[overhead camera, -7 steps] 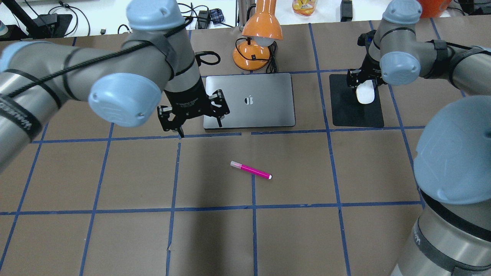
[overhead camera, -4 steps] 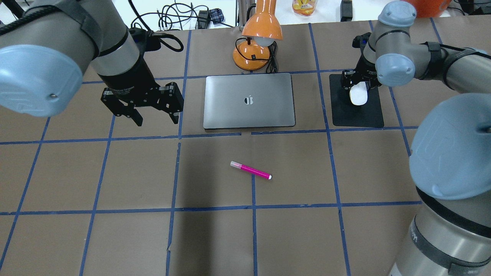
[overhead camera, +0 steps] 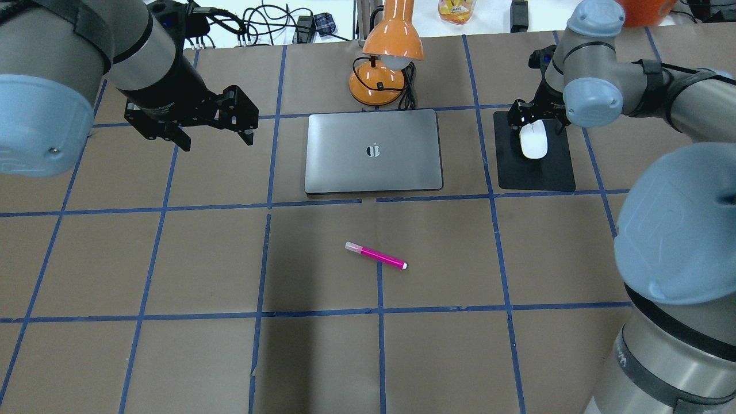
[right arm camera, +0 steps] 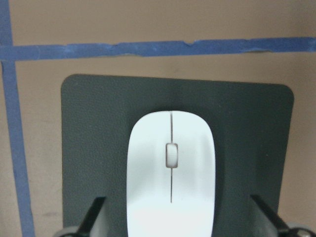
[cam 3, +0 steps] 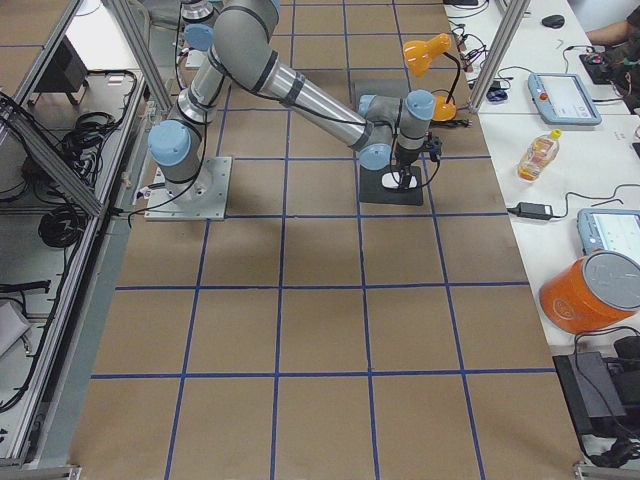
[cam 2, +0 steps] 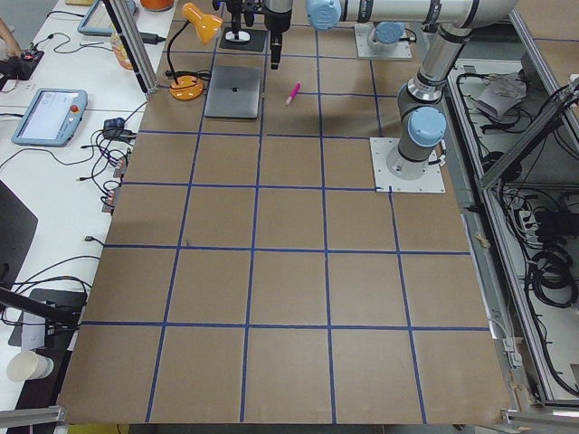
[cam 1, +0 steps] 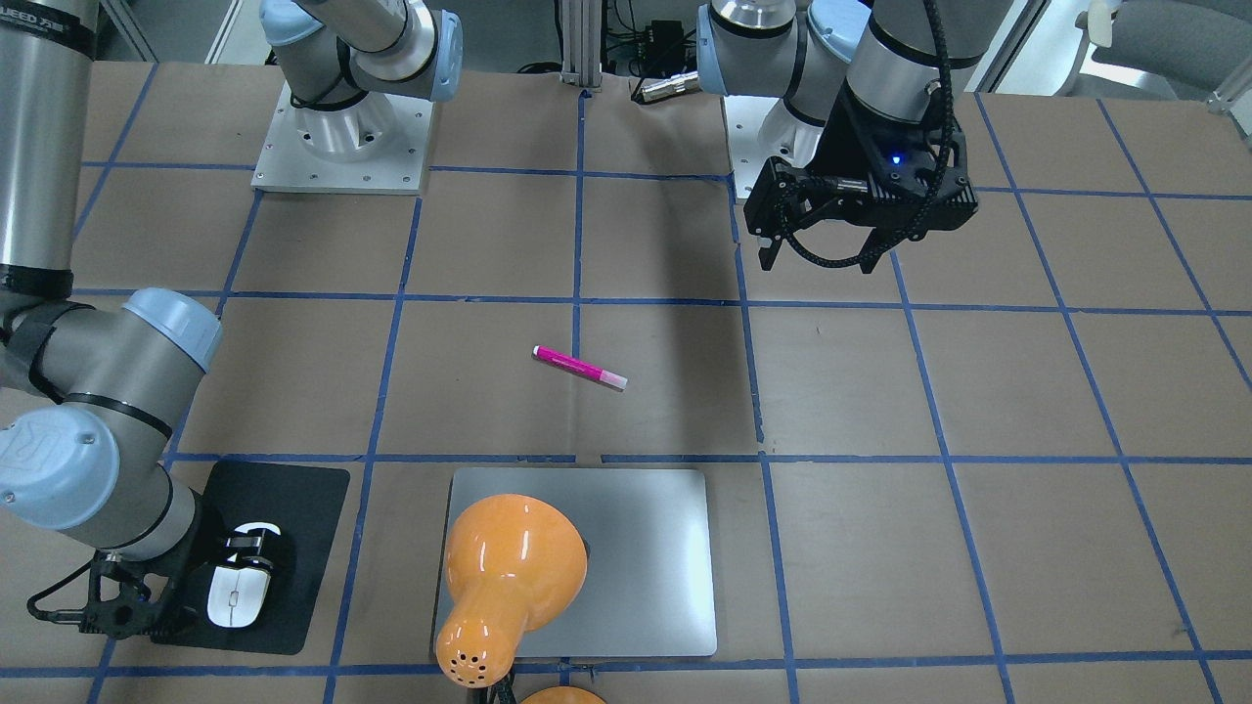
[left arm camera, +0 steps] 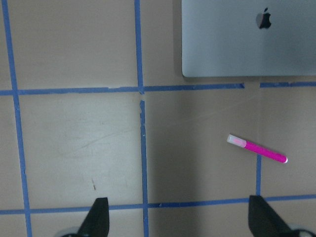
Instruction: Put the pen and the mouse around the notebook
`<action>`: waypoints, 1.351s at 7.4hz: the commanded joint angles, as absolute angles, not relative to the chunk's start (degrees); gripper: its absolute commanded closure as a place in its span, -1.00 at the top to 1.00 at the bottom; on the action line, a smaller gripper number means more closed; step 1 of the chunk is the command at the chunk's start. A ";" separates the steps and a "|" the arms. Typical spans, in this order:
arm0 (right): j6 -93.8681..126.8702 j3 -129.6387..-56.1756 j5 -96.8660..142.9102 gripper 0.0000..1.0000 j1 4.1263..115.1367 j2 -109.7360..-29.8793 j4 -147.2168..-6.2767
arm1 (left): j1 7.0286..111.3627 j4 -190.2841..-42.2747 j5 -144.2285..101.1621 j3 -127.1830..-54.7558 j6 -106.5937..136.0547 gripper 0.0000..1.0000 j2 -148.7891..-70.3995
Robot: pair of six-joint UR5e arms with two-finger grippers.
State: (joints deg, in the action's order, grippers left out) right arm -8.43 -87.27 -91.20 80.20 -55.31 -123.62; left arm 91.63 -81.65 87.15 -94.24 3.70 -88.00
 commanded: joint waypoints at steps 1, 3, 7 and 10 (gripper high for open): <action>-8.35 -87.36 -92.99 1.00 80.33 -62.27 -115.90 | 91.50 -80.86 87.28 -94.31 4.31 1.00 -88.07; -8.35 -87.89 -92.81 1.00 80.42 -72.37 -104.39 | 91.41 -80.86 87.19 -94.39 4.22 1.00 -88.15; -4.51 -87.98 -92.64 1.00 86.92 -84.35 -90.21 | 91.41 -81.48 87.19 -94.31 4.13 1.00 -88.07; -1.87 -88.33 -89.83 1.00 86.92 -88.32 -85.52 | 91.41 -81.39 87.28 -94.40 3.96 1.00 -88.07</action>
